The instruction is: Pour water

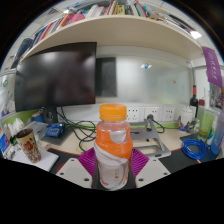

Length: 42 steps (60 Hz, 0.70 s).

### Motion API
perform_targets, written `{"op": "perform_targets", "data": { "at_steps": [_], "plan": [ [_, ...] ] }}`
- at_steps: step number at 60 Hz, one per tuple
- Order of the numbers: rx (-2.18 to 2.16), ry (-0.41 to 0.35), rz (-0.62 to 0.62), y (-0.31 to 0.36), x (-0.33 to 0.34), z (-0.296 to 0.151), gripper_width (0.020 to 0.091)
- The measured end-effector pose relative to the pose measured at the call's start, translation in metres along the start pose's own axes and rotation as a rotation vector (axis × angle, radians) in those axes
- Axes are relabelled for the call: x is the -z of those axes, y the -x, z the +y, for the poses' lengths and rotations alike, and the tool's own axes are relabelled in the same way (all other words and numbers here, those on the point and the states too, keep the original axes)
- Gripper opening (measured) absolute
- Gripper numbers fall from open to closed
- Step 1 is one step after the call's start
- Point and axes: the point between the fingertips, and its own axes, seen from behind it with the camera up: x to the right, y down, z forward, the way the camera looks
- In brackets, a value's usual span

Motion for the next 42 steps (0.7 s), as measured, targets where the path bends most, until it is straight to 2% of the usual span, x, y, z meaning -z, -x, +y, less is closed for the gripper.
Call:
{"op": "perform_targets", "data": {
  "at_steps": [4, 7, 8, 21, 28, 42],
  "plan": [
    [0.003, -0.004, 0.004, -0.001, -0.003, 0.000, 0.0396],
    [0.008, 0.001, 0.008, -0.001, -0.004, -0.001, 0.0389],
    [0.011, 0.001, 0.006, -0.001, -0.004, -0.001, 0.0356],
    [0.194, 0.011, 0.043, 0.007, -0.002, -0.015, 0.0353],
    [0.410, 0.065, 0.065, 0.023, 0.003, -0.032, 0.0354],
    [0.981, 0.135, -0.003, 0.087, 0.006, -0.066, 0.0355]
  ]
}}
